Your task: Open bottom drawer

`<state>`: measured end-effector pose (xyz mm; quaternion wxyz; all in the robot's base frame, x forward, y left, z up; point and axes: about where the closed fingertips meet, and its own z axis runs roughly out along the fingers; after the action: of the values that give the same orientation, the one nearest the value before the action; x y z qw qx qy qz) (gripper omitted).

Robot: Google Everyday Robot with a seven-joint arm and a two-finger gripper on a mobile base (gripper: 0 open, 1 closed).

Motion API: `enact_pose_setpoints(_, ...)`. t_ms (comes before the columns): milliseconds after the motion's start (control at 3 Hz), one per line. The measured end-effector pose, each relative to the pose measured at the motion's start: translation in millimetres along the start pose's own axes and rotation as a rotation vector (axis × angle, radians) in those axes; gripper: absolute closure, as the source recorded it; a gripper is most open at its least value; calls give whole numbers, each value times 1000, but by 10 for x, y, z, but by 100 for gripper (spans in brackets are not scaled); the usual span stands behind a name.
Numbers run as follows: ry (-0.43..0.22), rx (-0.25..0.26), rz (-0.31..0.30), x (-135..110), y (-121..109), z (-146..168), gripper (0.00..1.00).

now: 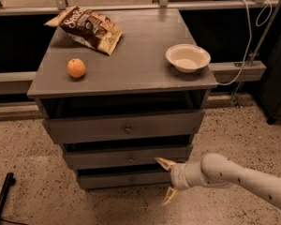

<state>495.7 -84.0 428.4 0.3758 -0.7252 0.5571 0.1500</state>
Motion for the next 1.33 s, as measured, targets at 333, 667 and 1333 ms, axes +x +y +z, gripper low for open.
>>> enact_pose_setpoints(333, 15, -17, 13, 103, -7, 103, 0)
enact_pose_setpoints(667, 61, -38, 59, 559, 118, 493, 0)
enact_pose_setpoints(1333, 146, -77, 138, 1073, 383, 950, 0)
